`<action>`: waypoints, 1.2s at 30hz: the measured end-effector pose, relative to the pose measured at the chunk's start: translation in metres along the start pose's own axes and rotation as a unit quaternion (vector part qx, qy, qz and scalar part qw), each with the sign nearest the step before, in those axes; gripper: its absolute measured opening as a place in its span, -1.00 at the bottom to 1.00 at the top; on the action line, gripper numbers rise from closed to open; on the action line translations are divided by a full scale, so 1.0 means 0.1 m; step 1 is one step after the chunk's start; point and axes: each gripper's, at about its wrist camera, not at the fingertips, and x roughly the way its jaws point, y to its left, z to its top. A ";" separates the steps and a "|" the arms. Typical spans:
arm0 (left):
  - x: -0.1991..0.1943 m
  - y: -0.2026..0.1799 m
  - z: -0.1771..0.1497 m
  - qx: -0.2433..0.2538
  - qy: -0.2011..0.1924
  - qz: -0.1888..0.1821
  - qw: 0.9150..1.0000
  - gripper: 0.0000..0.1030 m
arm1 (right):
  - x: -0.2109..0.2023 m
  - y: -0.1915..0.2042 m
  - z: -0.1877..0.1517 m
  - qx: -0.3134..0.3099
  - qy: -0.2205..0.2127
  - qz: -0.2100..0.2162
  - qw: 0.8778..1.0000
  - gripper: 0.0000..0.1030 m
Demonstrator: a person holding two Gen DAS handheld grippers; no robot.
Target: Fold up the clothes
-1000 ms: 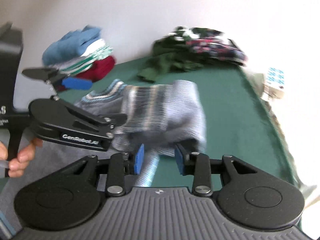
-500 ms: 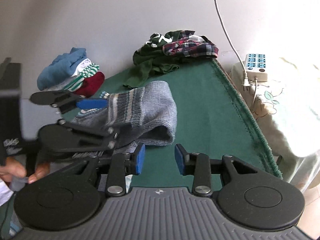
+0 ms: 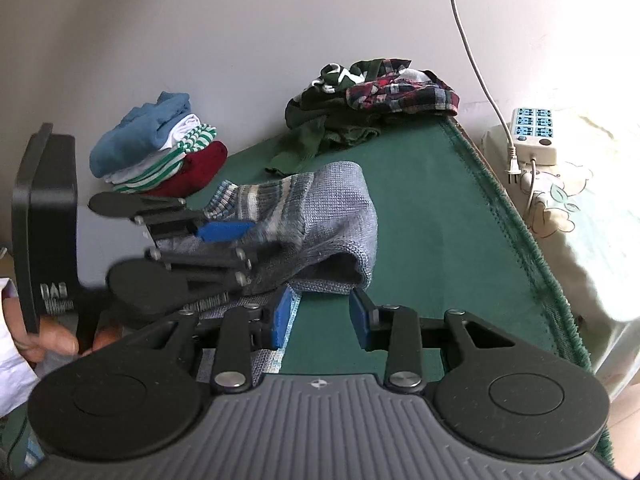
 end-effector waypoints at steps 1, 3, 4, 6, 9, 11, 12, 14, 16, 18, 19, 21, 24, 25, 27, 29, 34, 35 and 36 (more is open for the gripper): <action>0.00 0.04 0.01 -0.008 -0.003 0.007 1.000 -0.54 | 0.00 0.00 0.00 0.000 -0.001 0.000 1.000 -0.29; -0.03 0.12 0.04 -0.029 -0.008 0.018 0.999 -0.69 | -0.01 -0.01 -0.01 0.005 -0.002 0.000 1.000 -0.29; -0.07 0.20 0.05 -0.051 -0.015 0.019 0.998 -0.70 | -0.02 -0.01 -0.01 0.008 -0.003 0.000 1.000 -0.29; -0.15 0.38 0.06 -0.109 -0.028 0.017 0.994 -0.73 | -0.02 -0.02 -0.02 0.014 -0.002 0.002 1.000 -0.29; -0.23 0.72 0.03 -0.213 -0.039 0.008 0.976 -0.78 | -0.02 0.02 -0.02 0.013 -0.004 0.008 1.000 -0.29; -0.27 0.92 0.01 -0.249 -0.043 0.015 0.967 -0.80 | -0.03 0.06 0.00 0.007 -0.007 0.017 1.000 -0.30; -0.29 1.01 -0.01 -0.264 -0.045 0.019 0.963 -0.82 | -0.03 0.11 0.00 -0.001 -0.006 0.020 1.000 -0.31; -0.34 1.21 -0.03 -0.293 -0.048 0.028 0.954 -0.82 | -0.01 0.20 0.01 -0.015 -0.001 0.031 0.999 -0.31; -0.43 1.36 0.01 -0.308 -0.061 0.036 0.949 -0.83 | 0.06 0.31 0.01 -0.025 0.012 0.052 0.998 -0.31; -0.53 1.48 0.07 -0.315 -0.078 0.043 0.945 -0.83 | 0.18 0.46 0.01 -0.041 0.026 0.074 0.996 -0.31; -0.59 1.52 0.11 -0.315 -0.087 0.046 0.944 -0.83 | 0.26 0.55 0.01 -0.052 0.030 0.083 0.995 -0.31; -0.71 1.60 0.18 -0.315 -0.107 0.052 0.942 -0.83 | 0.43 0.73 0.02 -0.073 0.039 0.094 0.992 -0.31; -0.90 1.73 0.22 -0.320 -0.135 0.064 0.936 -0.83 | 0.73 0.98 0.04 -0.109 0.052 0.054 0.991 -0.31; -0.98 1.76 0.19 -0.323 -0.142 0.069 0.933 -0.83 | 0.81 1.03 0.04 -0.116 0.051 0.025 0.992 -0.31; -1.09 1.85 0.11 -0.329 -0.151 0.079 0.929 -0.83 | 0.86 1.03 0.07 -0.106 0.037 -0.019 0.993 -0.32; -1.14 1.94 -0.02 -0.337 -0.148 0.084 0.926 -0.83 | 0.87 0.99 0.10 -0.078 0.029 -0.040 0.996 -0.35; -1.23 2.08 -0.40 -0.352 -0.135 0.090 0.922 -0.84 | 0.90 1.01 0.06 -0.056 0.036 -0.073 0.995 -0.35; -1.24 2.10 -0.48 -0.354 -0.132 0.090 0.922 -0.85 | 0.89 1.04 0.04 -0.056 0.036 -0.076 0.995 -0.34; -1.25 2.11 -0.56 -0.356 -0.128 0.091 0.921 -0.85 | 0.88 1.07 0.02 -0.055 0.037 -0.080 0.995 -0.33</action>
